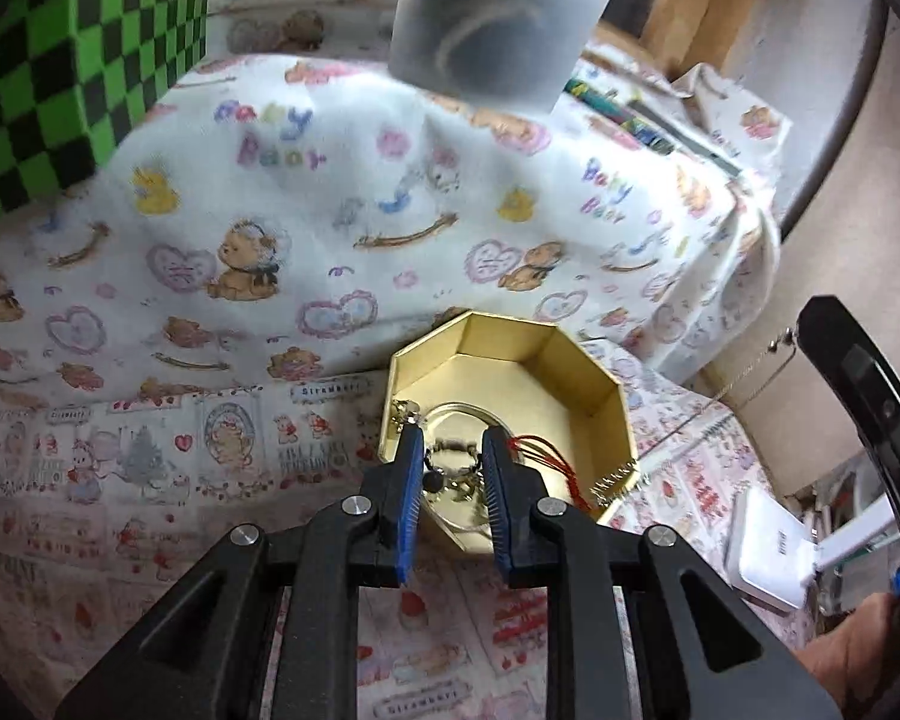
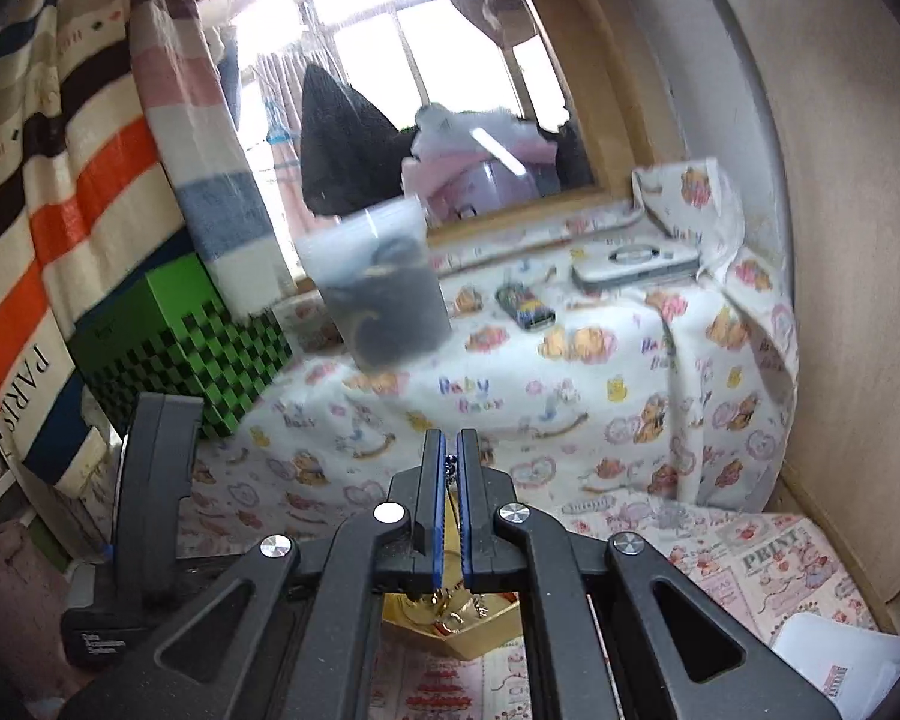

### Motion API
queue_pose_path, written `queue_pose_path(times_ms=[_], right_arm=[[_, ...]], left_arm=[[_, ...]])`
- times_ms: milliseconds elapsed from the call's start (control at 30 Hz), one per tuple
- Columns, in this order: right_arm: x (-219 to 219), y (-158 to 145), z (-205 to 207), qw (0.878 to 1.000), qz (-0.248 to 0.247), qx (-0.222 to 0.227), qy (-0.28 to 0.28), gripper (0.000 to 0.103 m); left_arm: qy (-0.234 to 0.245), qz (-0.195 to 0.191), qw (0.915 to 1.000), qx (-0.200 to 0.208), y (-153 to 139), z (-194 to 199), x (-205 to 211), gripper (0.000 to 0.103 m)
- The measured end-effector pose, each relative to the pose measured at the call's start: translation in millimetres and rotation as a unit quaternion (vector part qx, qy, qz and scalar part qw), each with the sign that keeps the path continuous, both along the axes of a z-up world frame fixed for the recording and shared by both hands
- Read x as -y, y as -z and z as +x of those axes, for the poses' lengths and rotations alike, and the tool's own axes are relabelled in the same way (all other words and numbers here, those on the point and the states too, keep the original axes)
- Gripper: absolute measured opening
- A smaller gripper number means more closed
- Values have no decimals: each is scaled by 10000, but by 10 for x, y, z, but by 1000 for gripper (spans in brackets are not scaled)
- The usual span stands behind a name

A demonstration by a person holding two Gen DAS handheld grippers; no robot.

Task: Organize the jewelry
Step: 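Lower both items into the yellow box and open both grippers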

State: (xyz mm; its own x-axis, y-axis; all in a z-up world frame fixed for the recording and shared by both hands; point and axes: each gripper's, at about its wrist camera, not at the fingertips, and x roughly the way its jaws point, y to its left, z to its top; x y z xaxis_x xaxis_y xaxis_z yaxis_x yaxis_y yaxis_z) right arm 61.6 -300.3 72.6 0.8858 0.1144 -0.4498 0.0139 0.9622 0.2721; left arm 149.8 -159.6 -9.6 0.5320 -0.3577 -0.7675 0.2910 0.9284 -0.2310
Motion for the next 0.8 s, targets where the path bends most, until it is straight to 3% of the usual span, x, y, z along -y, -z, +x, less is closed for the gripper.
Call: queue_pose_path(times_ms=[133,300,433,500,667,800], right_arm=[[39,140,117,9997,7,-232,64,4],[138,336,258,9980,233,-591,60,4],[198,489,369,9946,504,-904,-59,4],[204,541,400,9933,578,-993,-136,4],[110,624,434,9936,301,-1061,-252,4],[8,616,421,9944,-65,-1043,-140,5]], left_arm=[[-45,-54,10000,-61,74,90,60,19],[-102,184,9998,66,102,115,155,19],[-173,325,9988,331,45,48,132,19],[-360,584,9953,685,-27,-27,111,19],[-455,570,9918,1053,-194,-150,-76,19],[-486,581,9871,1412,-340,-311,-235,26]])
